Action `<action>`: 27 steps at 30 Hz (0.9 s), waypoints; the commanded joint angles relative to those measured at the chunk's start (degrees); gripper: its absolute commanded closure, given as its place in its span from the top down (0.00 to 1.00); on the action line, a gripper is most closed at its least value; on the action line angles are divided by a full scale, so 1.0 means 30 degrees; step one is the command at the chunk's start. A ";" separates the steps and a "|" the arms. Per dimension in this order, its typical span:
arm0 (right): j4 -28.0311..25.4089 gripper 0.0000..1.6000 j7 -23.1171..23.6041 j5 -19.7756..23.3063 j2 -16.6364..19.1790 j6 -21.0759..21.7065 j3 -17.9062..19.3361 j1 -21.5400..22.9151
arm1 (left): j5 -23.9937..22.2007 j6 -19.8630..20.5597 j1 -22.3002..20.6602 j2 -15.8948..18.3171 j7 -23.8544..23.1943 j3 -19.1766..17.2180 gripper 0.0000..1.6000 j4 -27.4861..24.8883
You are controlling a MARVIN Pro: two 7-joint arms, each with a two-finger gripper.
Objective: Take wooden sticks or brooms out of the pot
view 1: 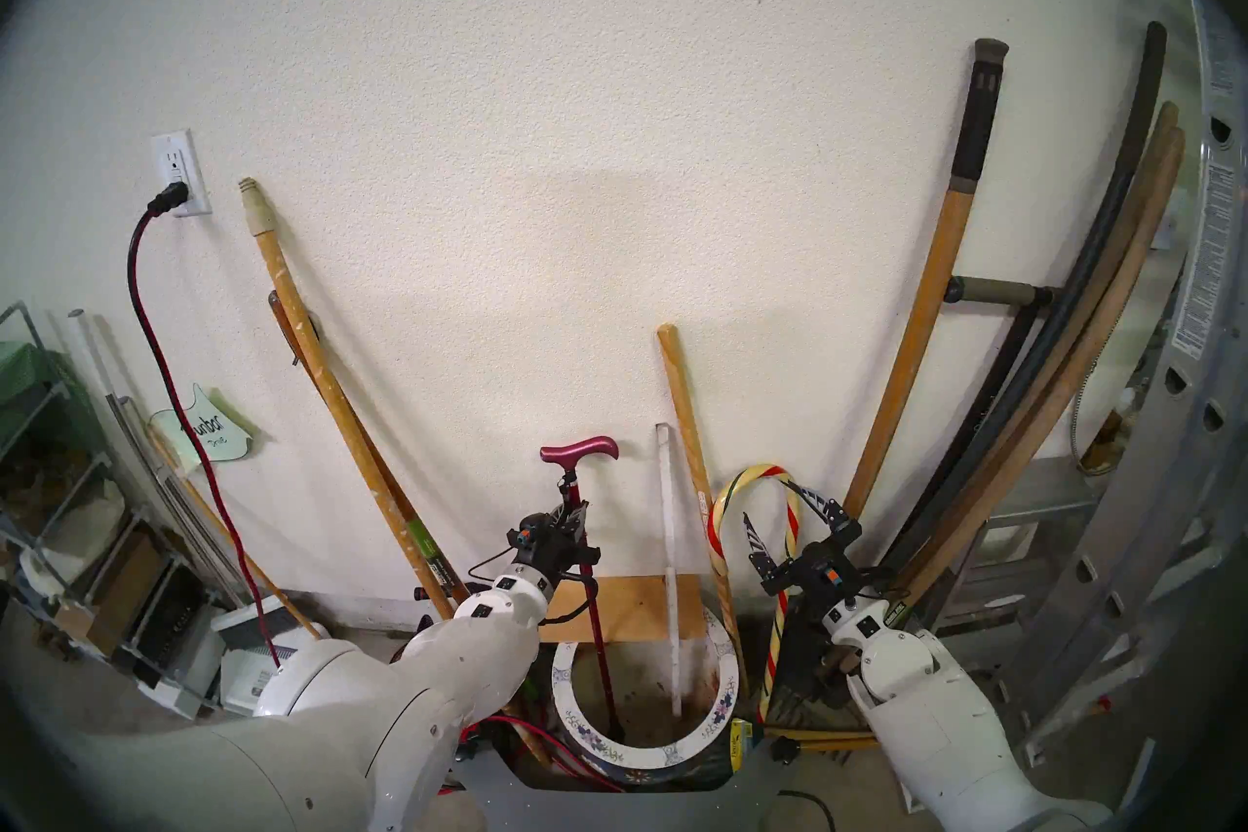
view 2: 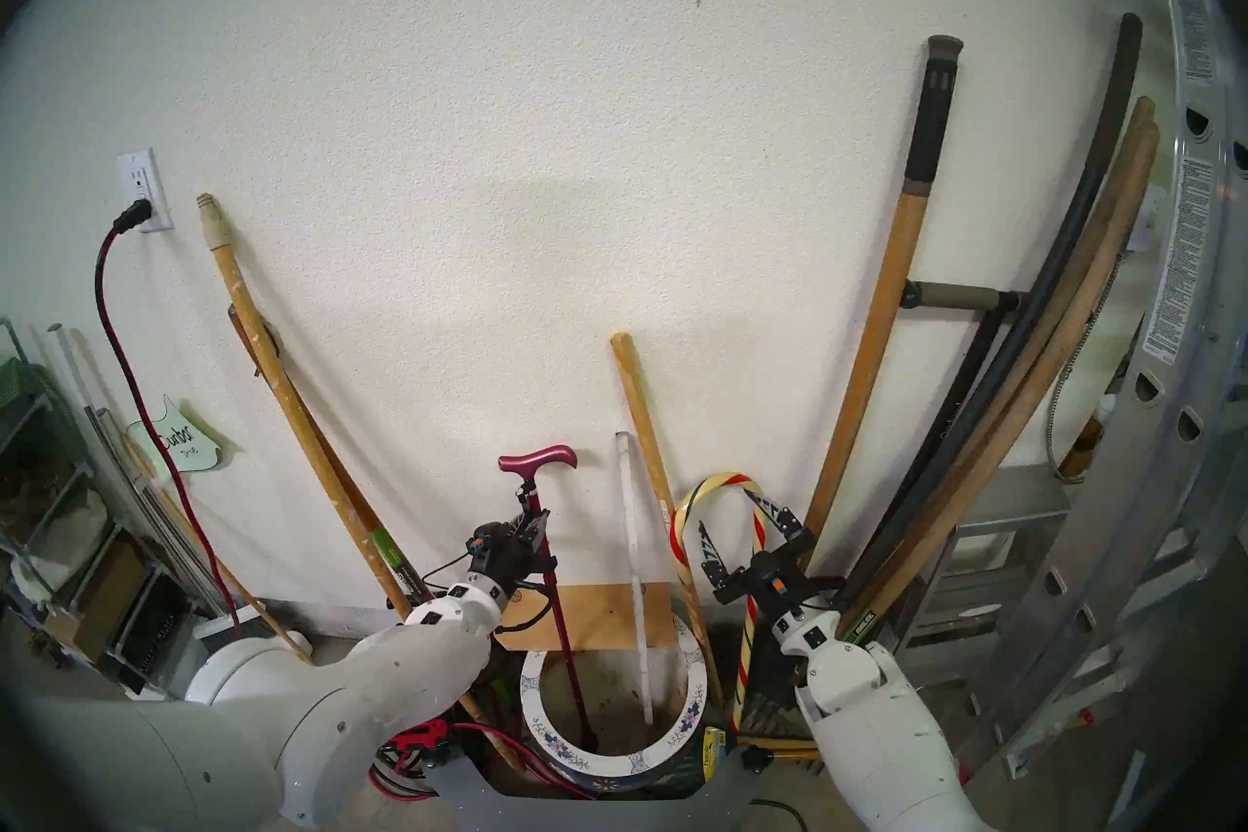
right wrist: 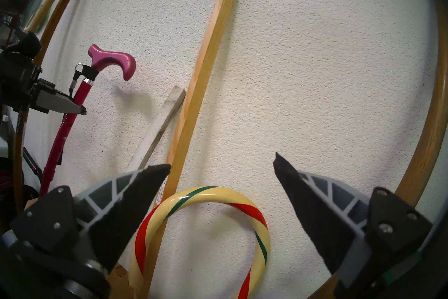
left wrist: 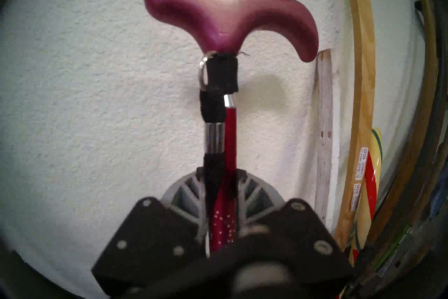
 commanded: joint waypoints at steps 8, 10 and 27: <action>-0.0027 1.00 0.0028 -0.0037 0.0040 0.0003 -0.0017 0.0017 | 0.0182 -0.3485 0.0404 0.0941 -0.0785 -0.0150 0.00 -0.3687; -0.0025 1.00 0.0027 -0.0035 0.0039 0.0001 -0.0016 0.0017 | 0.0110 -0.3699 0.0316 0.0997 -0.0931 -0.0219 0.00 -0.4112; -0.0014 1.00 0.0020 -0.0009 0.0031 -0.0010 -0.0014 0.0019 | -0.0297 -0.3699 -0.0174 0.2050 -0.2021 -0.1007 0.00 -0.8770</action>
